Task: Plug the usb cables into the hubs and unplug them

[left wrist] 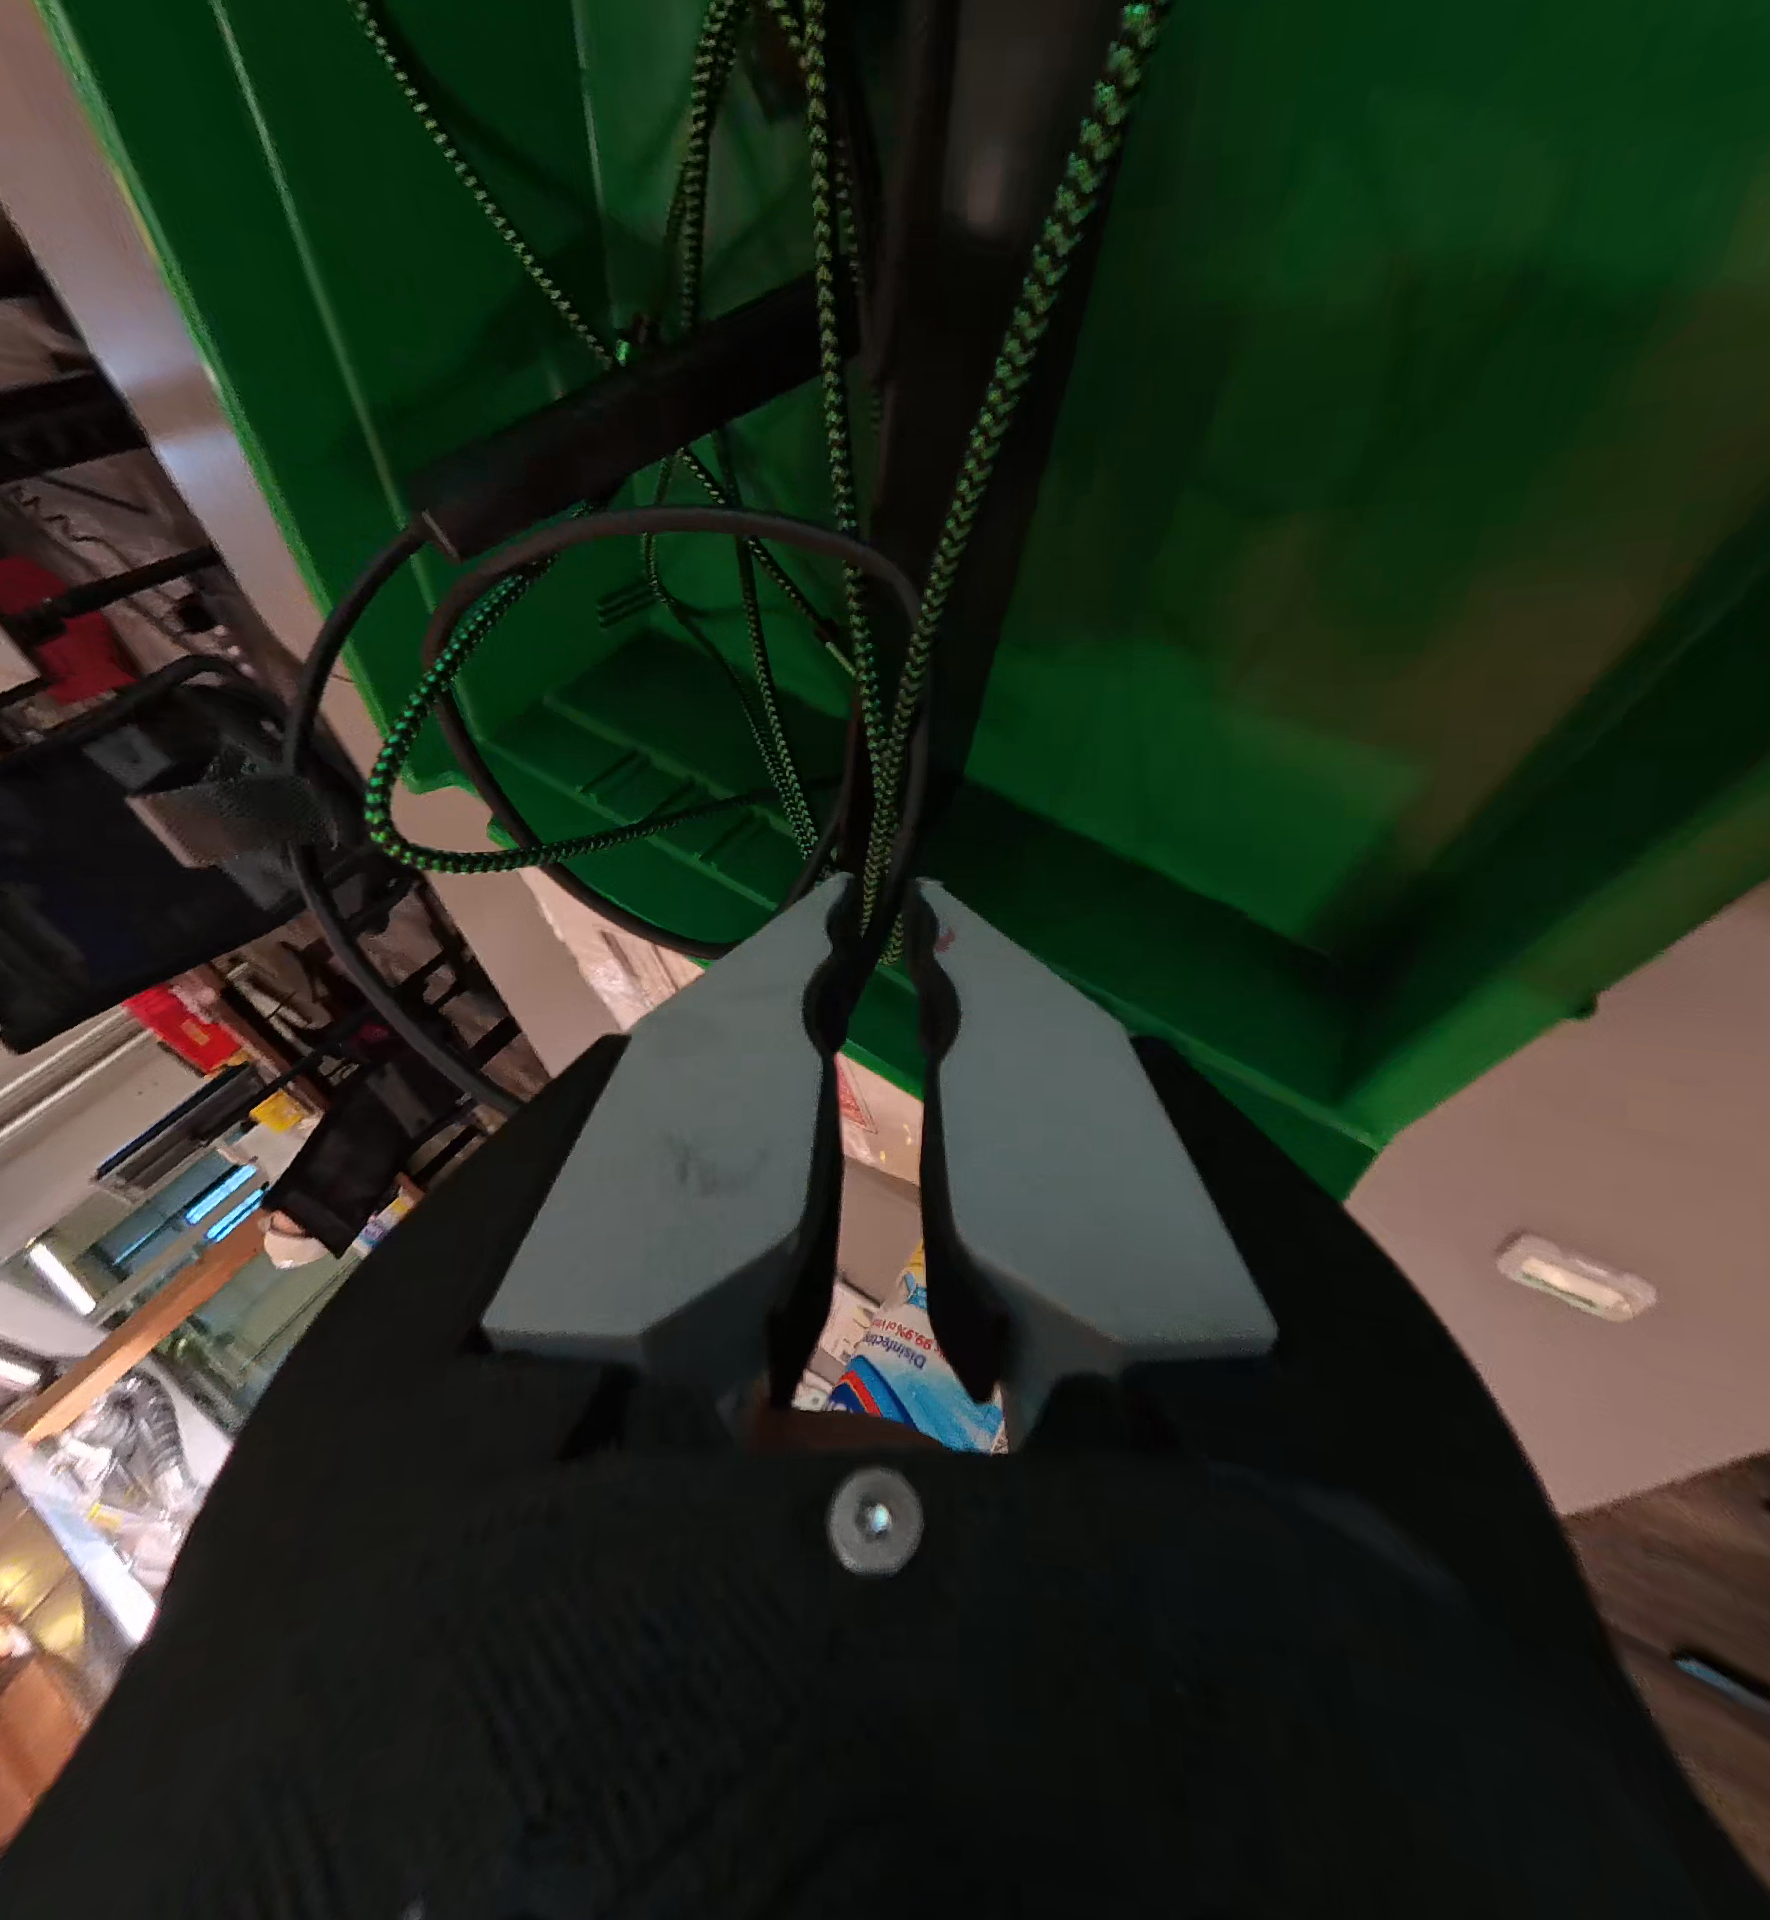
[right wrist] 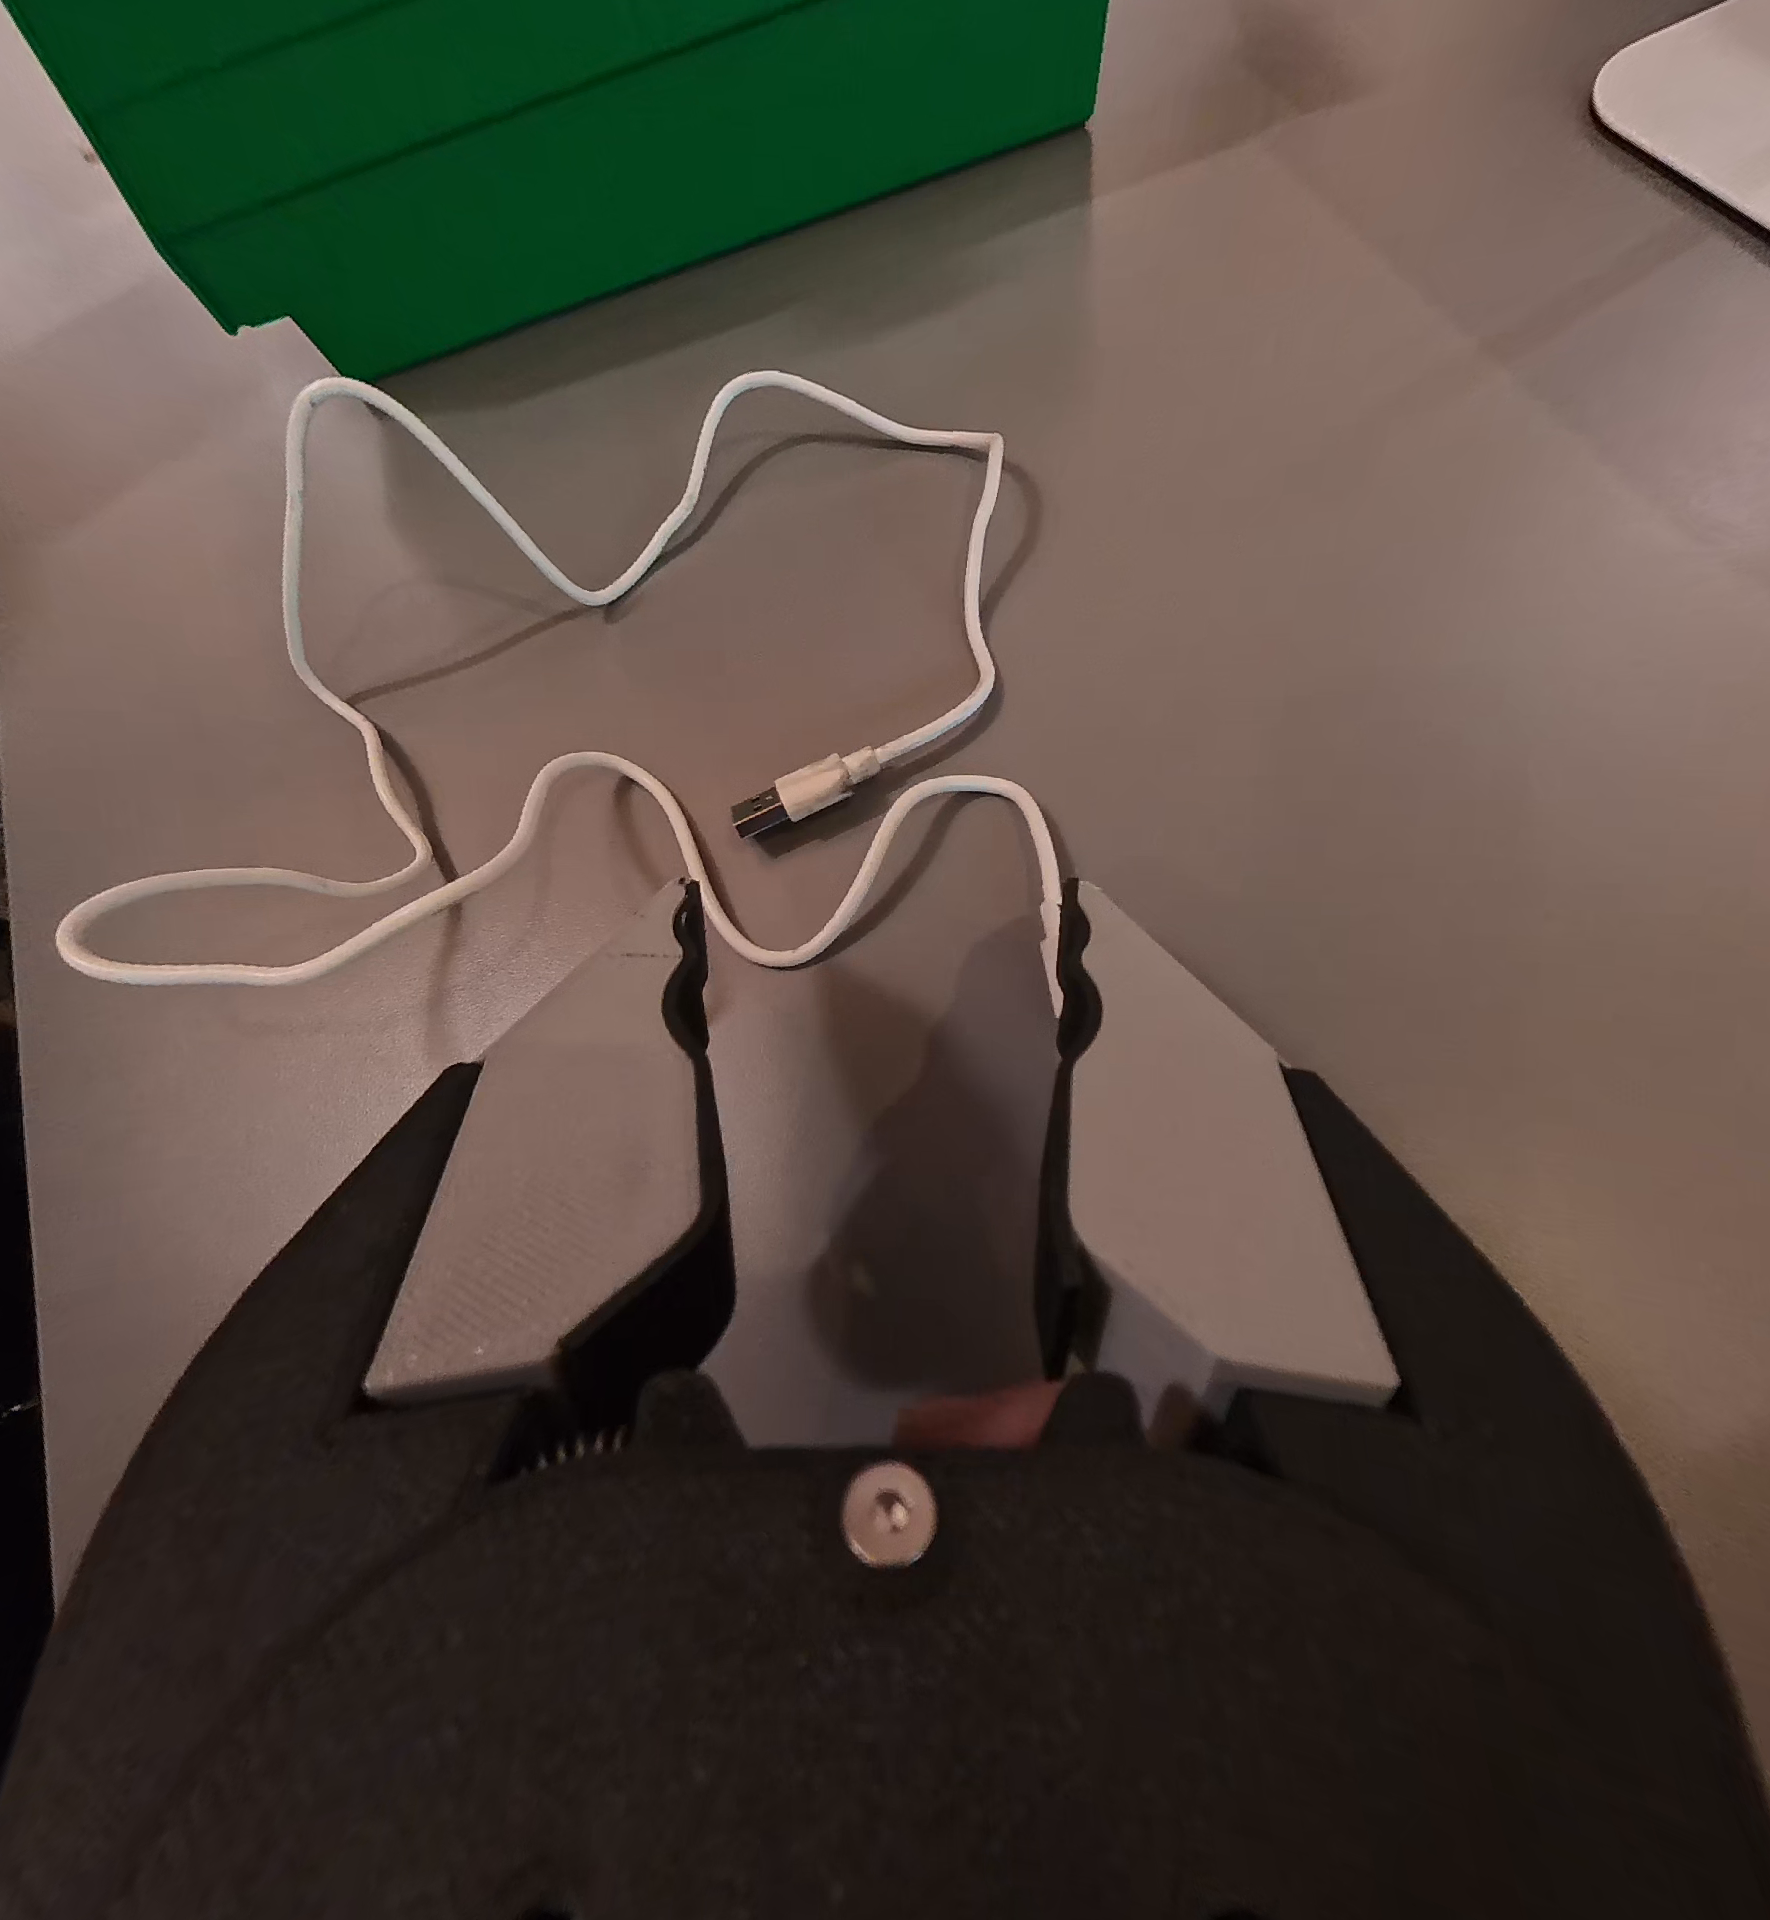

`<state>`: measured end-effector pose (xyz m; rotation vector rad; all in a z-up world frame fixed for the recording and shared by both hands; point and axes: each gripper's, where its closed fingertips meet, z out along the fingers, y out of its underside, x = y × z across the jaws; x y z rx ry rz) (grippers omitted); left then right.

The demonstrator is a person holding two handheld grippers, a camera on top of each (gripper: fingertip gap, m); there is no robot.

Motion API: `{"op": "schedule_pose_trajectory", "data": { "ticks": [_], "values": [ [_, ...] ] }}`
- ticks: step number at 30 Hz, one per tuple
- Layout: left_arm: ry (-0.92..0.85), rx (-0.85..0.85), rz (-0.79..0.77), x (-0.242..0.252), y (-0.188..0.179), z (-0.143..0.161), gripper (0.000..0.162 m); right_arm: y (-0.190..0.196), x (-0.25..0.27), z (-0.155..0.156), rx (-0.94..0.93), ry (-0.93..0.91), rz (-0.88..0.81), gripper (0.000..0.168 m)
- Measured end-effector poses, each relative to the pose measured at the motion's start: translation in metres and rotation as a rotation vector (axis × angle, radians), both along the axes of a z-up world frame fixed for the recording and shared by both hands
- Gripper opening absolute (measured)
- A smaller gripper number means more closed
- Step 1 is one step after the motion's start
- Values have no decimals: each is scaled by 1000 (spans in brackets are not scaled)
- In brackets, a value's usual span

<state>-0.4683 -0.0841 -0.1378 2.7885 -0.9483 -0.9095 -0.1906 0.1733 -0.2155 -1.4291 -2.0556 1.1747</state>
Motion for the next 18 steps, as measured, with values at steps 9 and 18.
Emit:
{"op": "schedule_pose_trajectory", "data": {
  "ticks": [9, 18],
  "values": [
    [-732, -36, 201, 76, 6, 36, 0, 0, 0, -3, 5, -12, 5, 66],
    [-1194, 275, 87, 104, 58, 119, 0, 2, 0, -2, 0, -10, 1, 66]
  ]
}}
